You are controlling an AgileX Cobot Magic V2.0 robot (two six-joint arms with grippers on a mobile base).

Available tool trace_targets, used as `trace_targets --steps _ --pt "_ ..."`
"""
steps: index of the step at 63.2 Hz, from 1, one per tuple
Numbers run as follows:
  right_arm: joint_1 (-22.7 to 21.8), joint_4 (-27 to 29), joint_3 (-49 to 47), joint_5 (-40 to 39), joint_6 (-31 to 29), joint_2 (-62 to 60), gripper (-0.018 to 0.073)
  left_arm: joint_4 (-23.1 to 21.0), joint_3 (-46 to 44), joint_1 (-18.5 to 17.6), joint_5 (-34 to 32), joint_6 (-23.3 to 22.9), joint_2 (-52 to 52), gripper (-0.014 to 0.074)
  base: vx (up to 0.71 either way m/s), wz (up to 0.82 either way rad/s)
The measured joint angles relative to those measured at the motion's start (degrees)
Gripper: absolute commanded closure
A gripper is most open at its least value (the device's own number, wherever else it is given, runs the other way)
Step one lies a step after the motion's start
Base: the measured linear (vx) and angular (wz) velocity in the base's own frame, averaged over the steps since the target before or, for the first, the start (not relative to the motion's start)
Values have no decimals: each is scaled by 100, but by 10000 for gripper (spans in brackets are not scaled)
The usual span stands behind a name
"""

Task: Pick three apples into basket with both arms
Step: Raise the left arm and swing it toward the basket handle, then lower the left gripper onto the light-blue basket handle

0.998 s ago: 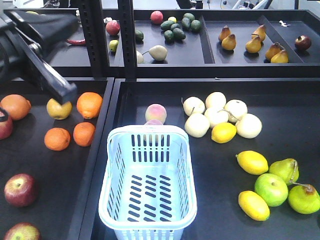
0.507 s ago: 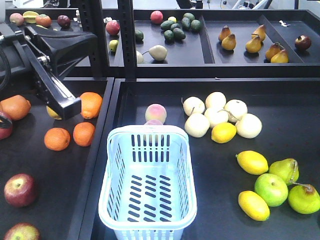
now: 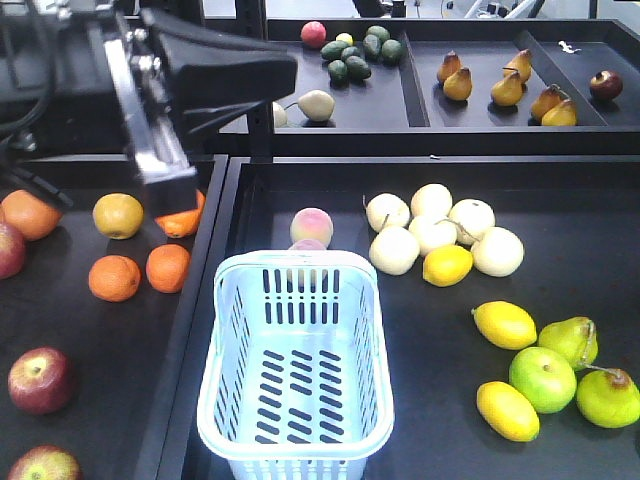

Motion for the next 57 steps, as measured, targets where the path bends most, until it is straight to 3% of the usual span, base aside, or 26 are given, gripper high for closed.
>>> trace_targets --steps 15,23,37,48,57 --pt "0 0 0 0 0 0 568 0 -39 0 80 10 431 129 0 0" --pt "0 0 0 0 0 0 568 0 98 0 314 10 669 26 0 0" --pt "0 0 0 0 0 0 568 0 529 0 416 209 923 4 0 0" --pt "0 0 0 0 0 0 568 0 1121 0 724 1405 1061 4 0 0" --pt "0 0 0 0 0 0 568 0 1331 0 1269 2023 1174 4 0 0"
